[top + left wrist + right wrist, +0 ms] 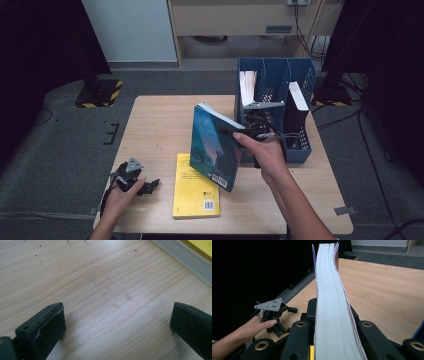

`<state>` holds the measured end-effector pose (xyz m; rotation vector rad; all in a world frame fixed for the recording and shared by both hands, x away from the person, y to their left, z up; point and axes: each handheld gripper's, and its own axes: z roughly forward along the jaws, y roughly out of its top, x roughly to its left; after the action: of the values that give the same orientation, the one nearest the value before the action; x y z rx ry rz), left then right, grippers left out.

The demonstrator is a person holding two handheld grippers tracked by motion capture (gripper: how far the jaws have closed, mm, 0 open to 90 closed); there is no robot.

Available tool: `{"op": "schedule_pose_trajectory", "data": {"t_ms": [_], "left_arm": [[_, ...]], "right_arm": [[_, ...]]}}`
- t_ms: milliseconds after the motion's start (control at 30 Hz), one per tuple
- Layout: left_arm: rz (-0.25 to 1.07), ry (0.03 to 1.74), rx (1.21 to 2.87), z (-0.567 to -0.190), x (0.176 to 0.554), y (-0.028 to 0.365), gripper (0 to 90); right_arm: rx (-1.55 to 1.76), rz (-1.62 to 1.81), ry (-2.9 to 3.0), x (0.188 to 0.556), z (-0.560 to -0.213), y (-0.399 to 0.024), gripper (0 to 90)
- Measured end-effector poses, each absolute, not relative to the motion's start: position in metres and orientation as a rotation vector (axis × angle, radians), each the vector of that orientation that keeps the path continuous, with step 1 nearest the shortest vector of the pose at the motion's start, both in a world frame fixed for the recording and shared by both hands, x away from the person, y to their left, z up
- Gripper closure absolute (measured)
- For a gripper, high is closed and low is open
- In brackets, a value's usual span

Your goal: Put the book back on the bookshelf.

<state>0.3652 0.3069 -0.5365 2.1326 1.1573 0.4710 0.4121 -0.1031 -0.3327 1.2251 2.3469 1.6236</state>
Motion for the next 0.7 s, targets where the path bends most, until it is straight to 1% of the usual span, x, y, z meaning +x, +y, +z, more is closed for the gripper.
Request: {"op": "schedule_pose_trajectory", "data": {"t_ms": [367,700], "left_arm": [[0.472,1.159,2.130,-0.537,0.365,0.307,0.0],[0.473,1.160,2.130,-0.537,0.365,0.306,0.0]], "right_arm": [[1.253,1.633,2.308,0.400,-0.334,-0.132,73.3],[1.283,1.634,2.290,0.395,-0.335,-0.148,73.2]]}}
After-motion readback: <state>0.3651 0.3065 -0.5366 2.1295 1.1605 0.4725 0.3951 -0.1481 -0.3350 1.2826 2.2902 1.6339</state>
